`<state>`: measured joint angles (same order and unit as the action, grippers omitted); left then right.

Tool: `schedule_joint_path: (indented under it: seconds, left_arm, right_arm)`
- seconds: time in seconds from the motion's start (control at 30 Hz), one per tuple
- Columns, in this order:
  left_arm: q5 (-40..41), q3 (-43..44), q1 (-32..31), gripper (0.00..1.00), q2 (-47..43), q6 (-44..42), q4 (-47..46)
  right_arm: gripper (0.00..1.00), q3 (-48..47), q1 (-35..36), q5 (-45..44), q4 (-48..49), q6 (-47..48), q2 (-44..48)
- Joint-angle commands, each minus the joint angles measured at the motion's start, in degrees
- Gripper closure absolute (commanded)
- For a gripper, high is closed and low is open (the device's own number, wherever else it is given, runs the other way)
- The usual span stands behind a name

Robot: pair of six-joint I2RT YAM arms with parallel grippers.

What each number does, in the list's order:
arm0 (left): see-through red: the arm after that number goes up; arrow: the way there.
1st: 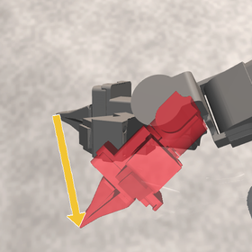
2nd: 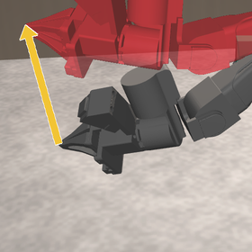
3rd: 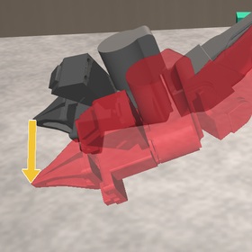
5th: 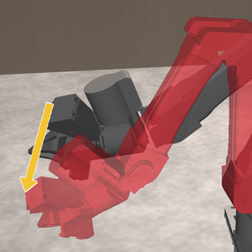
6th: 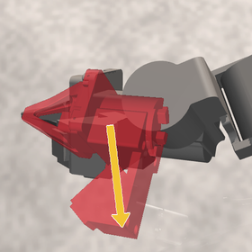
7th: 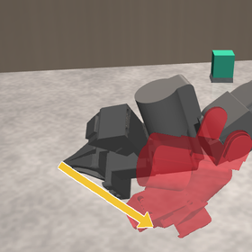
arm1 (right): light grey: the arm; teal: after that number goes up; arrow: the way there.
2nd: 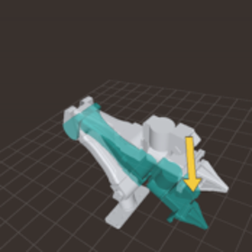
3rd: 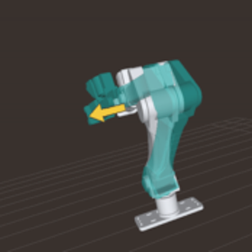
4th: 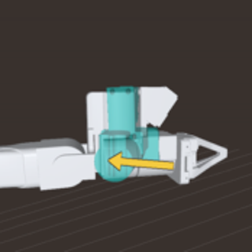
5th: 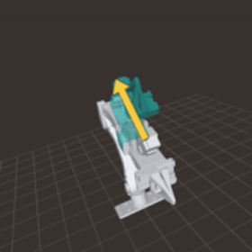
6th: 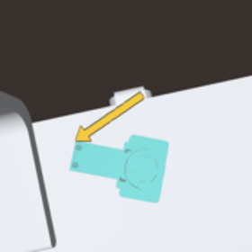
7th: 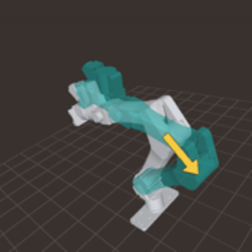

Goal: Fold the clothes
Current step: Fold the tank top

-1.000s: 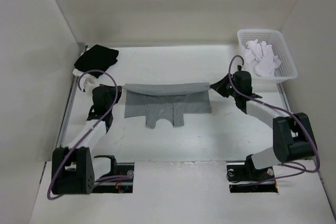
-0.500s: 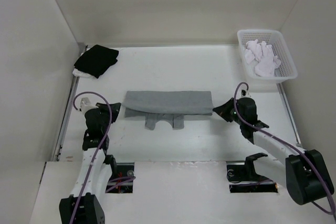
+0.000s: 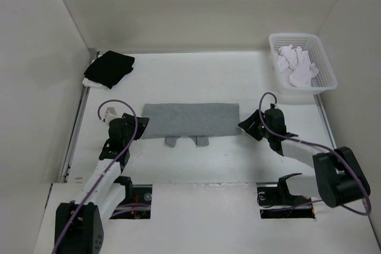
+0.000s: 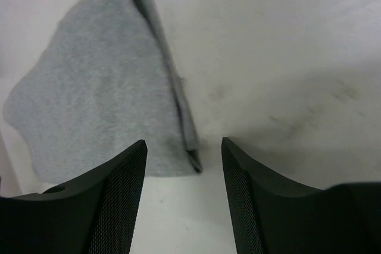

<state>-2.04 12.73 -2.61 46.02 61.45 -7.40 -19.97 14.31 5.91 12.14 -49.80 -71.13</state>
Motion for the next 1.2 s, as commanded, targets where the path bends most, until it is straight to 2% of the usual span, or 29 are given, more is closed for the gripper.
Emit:
schedule_joint_path:
  seconds: [0.0, 0.13, 0.23, 0.3, 0.37, 0.43, 0.5, 0.6, 0.73, 0.83, 0.97, 1.17]
  left_arm:
    - [7.12, 4.4, -9.09, 0.7, 3.01, -1.42, -8.5]
    - [13.54, 6.07, -19.38, 0.7, 7.32, -3.35, -14.03]
    - [15.14, 7.57, -24.4, 0.7, 11.18, -5.11, -18.25]
    - [15.14, 8.1, -26.69, 0.7, 13.65, -6.25, -21.5]
    - [14.88, 8.62, -28.53, 0.7, 15.93, -6.87, -24.23]
    - [14.53, 8.89, -29.86, 0.7, 17.26, -7.22, -25.82]
    - [14.52, 8.89, -31.35, 0.7, 18.05, -7.4, -26.88]
    - [14.52, 8.89, -33.28, 0.68, 19.19, -8.01, -28.37]
    - [14.52, 8.36, -34.61, 0.63, 19.99, -7.49, -28.9]
    - [14.61, 7.57, -34.52, 0.6, 18.67, -7.14, -29.16]
    - [14.44, 6.43, -33.29, 0.58, 15.07, -6.78, -28.55]
    - [14.44, 3.97, -29.78, 0.55, 5.85, -6.61, -23.72]
  right_arm:
    - [0.43, -2.79, 0.24, 3.04, 7.01, 0.67, -6.01]
    - [0.5, -4.38, -0.11, 7.53, 11.93, -2.22, -12.35]
    - [0.55, -5.95, -0.55, 9.37, 15.18, -4.51, -16.39]
    - [0.67, -7.1, -0.55, 9.56, 17.03, -6.0, -19.03]
    - [0.89, -6.93, -0.38, 8.51, 20.53, -8.02, -20.1]
    - [0.95, -3.96, -0.38, 5.44, 24.58, -9.61, -17.3]
    - [0.97, -0.62, -0.64, 2.54, 25.21, -9.27, -11.87]
    - [0.98, 3.35, -1.6, -0.02, 20.13, -6.37, -1.23]
    - [0.97, 2.14, -2.05, -4.14, 2.41, 0.21, 17.39]
    - [0.96, -4.36, 1.19, -8.45, -9.12, 6.01, 24.27]
    - [0.95, -13.59, 8.04, -10.3, -14.95, 11.03, 21.49]
    - [0.94, -28.61, 24.38, -16.1, -18.29, 16.22, 4.55]
